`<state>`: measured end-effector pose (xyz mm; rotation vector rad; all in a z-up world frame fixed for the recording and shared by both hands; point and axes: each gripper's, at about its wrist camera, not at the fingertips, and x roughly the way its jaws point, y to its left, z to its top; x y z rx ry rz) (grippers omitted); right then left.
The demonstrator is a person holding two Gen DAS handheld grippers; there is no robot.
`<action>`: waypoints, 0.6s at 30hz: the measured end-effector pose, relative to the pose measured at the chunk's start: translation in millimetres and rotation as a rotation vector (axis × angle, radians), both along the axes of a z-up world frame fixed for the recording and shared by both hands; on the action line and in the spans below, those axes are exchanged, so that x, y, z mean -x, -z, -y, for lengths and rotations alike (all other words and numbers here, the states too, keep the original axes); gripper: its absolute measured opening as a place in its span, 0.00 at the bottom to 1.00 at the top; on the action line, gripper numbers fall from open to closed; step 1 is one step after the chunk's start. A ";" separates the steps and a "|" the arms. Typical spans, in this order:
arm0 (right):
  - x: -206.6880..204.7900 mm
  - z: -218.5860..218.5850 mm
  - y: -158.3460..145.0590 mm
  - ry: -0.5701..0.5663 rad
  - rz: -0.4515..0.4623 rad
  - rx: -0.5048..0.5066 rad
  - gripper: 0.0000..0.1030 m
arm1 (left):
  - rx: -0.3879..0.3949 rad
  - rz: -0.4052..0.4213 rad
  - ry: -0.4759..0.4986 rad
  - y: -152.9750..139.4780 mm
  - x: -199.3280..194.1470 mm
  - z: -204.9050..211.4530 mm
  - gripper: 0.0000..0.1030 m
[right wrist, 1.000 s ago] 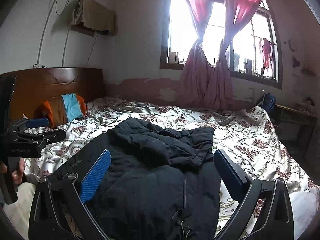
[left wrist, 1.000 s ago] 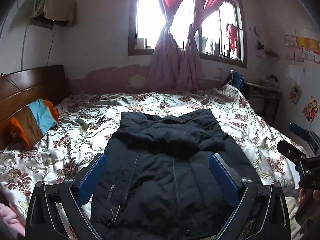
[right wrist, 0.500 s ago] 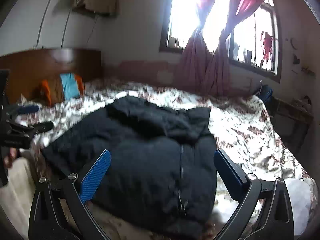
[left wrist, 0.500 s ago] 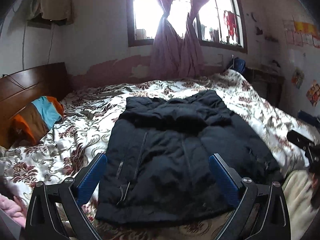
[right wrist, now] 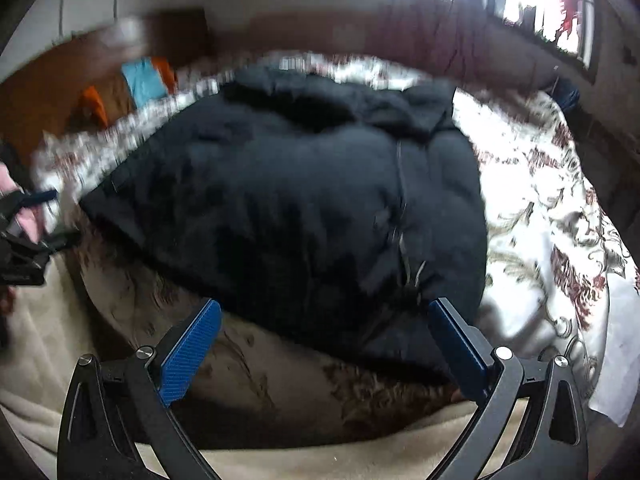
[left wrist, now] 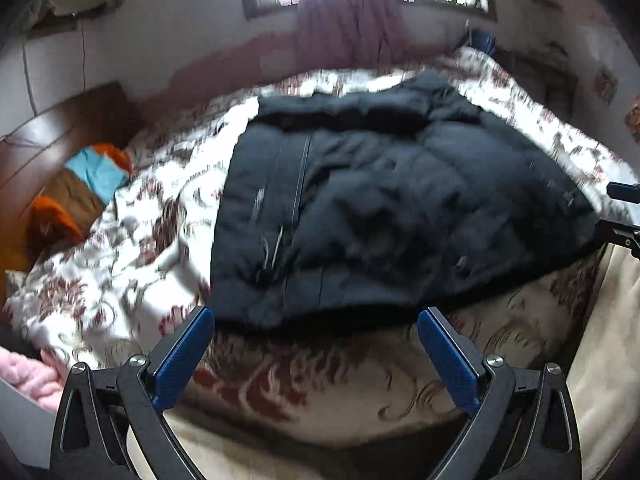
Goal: Fold large clothes
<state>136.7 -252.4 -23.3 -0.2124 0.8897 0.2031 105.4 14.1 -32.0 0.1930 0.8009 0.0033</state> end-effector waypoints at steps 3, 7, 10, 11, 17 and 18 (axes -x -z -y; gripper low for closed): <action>-5.2 -10.6 18.3 -0.028 -0.087 0.066 0.98 | -0.047 -0.048 -0.013 14.3 -1.4 0.9 0.99; -2.5 -23.0 30.4 -0.068 -0.140 0.123 0.98 | -0.113 -0.062 -0.019 24.0 1.8 7.6 0.99; -1.4 -26.4 34.7 -0.059 -0.150 0.148 0.98 | -0.137 -0.060 -0.003 27.6 3.0 12.0 0.99; -0.9 -26.9 36.7 -0.049 -0.154 0.158 0.98 | -0.146 -0.064 0.000 28.6 2.6 13.4 0.99; -2.1 -33.2 37.5 -0.031 -0.169 0.227 0.98 | -0.176 -0.104 0.000 37.7 -5.3 18.7 0.99; -2.3 -36.3 38.0 -0.032 -0.163 0.249 0.98 | -0.172 -0.101 -0.001 36.8 -6.2 18.6 0.99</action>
